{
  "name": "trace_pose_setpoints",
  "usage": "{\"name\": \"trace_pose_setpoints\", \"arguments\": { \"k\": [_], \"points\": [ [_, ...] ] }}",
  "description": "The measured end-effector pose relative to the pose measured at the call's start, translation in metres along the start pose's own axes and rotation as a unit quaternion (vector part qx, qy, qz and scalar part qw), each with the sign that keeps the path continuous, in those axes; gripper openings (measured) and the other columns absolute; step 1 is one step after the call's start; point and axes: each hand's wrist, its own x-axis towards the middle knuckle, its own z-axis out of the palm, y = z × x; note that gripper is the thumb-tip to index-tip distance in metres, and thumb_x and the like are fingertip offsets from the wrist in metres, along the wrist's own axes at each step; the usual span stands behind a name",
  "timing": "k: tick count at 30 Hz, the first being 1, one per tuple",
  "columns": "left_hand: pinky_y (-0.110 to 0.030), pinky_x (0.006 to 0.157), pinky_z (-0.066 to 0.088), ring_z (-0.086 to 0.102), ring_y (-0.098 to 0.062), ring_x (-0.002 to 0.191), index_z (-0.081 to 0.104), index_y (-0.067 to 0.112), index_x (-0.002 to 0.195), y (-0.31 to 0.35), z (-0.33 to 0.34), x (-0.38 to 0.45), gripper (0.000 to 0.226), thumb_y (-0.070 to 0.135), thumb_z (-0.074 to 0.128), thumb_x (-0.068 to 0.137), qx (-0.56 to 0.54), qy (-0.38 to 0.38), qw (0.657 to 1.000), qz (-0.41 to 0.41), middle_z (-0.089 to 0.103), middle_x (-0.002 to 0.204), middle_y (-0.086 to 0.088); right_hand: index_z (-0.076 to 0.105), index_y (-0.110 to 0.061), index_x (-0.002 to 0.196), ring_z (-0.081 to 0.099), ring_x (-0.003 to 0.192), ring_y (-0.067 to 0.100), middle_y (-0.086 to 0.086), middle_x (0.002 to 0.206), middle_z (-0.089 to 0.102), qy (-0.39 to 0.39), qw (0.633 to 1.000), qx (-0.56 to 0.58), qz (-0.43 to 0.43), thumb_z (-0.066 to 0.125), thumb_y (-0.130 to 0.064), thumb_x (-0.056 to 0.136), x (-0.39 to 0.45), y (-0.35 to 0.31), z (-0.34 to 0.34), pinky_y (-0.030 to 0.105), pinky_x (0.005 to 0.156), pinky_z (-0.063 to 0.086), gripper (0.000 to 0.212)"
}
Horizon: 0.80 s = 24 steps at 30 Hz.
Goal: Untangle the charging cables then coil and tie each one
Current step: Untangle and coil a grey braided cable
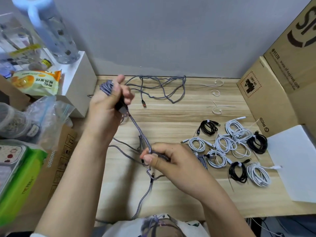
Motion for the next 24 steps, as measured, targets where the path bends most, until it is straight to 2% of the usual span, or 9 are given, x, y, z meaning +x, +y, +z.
{"name": "trace_pose_setpoints", "arguments": {
  "k": [3,5,8,12,14,16,18,20,24],
  "points": [
    [-0.031,0.062,0.029,0.052,-0.006,0.055,0.046,0.013,0.119,-0.004,-0.001,-0.008,0.032,0.021,0.045,0.088,0.184,-0.079,0.979,-0.032,0.060,0.062,0.007,0.054,-0.016,0.062,0.031,0.049,0.011,0.000,0.048,0.033,0.036,0.997,-0.041,-0.051,0.057,-0.044,0.081,-0.003,-0.007,-0.006,0.024,0.049,0.024,0.034],
    [-0.028,0.058,0.030,0.052,-0.006,0.054,0.043,0.013,0.123,-0.003,0.004,-0.015,0.035,0.020,0.047,0.089,0.261,-0.143,0.952,-0.069,0.060,0.062,0.005,0.041,-0.020,0.052,0.029,0.049,0.012,0.000,0.047,0.028,0.047,0.994,-0.060,-0.076,0.059,-0.046,0.081,-0.004,-0.010,-0.007,0.026,0.049,0.024,0.043],
    [-0.014,0.051,0.036,0.048,-0.008,0.052,0.048,0.009,0.122,-0.005,0.012,-0.026,0.028,0.018,0.047,0.096,0.339,-0.226,0.906,-0.115,0.055,0.059,0.003,0.050,-0.012,0.051,0.033,0.051,0.012,-0.001,0.049,0.033,0.086,0.987,-0.057,-0.122,0.057,-0.049,0.080,-0.002,-0.009,-0.009,0.024,0.049,0.027,0.047],
    [-0.017,0.050,0.035,0.040,-0.017,0.051,0.064,0.029,0.071,0.001,0.015,-0.039,0.045,0.055,0.034,0.090,0.364,-0.308,0.868,-0.141,0.045,0.052,-0.002,0.070,-0.011,0.063,0.041,0.051,0.009,-0.005,0.051,0.043,0.156,0.976,-0.033,-0.151,0.063,-0.044,0.077,0.000,-0.009,-0.018,0.011,0.054,0.029,0.036],
    [-0.022,0.049,0.034,0.033,-0.019,0.047,0.065,0.027,0.068,0.007,0.012,-0.045,0.059,0.074,0.032,0.083,0.313,-0.379,0.849,-0.191,0.037,0.043,0.003,0.071,-0.021,0.063,0.042,0.050,0.006,-0.004,0.051,0.050,0.213,0.968,0.000,-0.133,0.071,-0.043,0.070,0.003,-0.006,-0.022,0.017,0.051,0.034,0.023],
    [-0.030,0.055,0.039,0.030,-0.017,0.042,0.069,0.020,0.080,0.011,0.007,-0.046,0.060,0.074,0.043,0.079,0.218,-0.450,0.829,-0.249,0.036,0.041,0.007,0.069,-0.023,0.059,0.042,0.049,0.008,-0.001,0.055,0.056,0.246,0.963,0.058,-0.093,0.075,-0.046,0.059,0.005,-0.003,-0.025,0.025,0.048,0.036,0.024],
    [-0.024,0.060,0.045,0.033,-0.006,0.037,0.069,0.013,0.083,0.012,0.002,-0.045,0.044,0.056,0.058,0.083,0.116,-0.489,0.821,-0.271,0.038,0.042,0.012,0.069,-0.025,0.058,0.041,0.050,0.020,0.003,0.056,0.058,0.230,0.964,0.118,-0.063,0.078,-0.044,0.054,0.006,-0.001,-0.027,0.027,0.049,0.034,0.022],
    [-0.015,0.055,0.039,0.035,0.001,0.038,0.067,0.011,0.084,0.012,0.000,-0.045,0.029,0.038,0.060,0.089,0.014,-0.503,0.823,-0.263,0.035,0.043,0.012,0.071,-0.027,0.061,0.042,0.047,0.008,-0.004,0.054,0.060,0.192,0.962,0.184,-0.054,0.080,-0.035,0.063,0.006,-0.002,-0.026,0.017,0.048,0.033,0.013],
    [-0.025,0.066,0.042,0.020,-0.009,0.036,0.061,0.000,0.097,0.013,0.009,-0.043,0.025,0.020,0.045,0.099,-0.242,-0.502,0.794,-0.242,0.024,0.041,0.006,0.067,-0.017,0.087,0.027,0.040,0.000,-0.012,0.041,0.042,0.137,0.954,0.264,-0.030,0.051,-0.028,0.079,0.008,0.002,-0.022,0.008,0.041,0.024,0.021]
  ]
}}
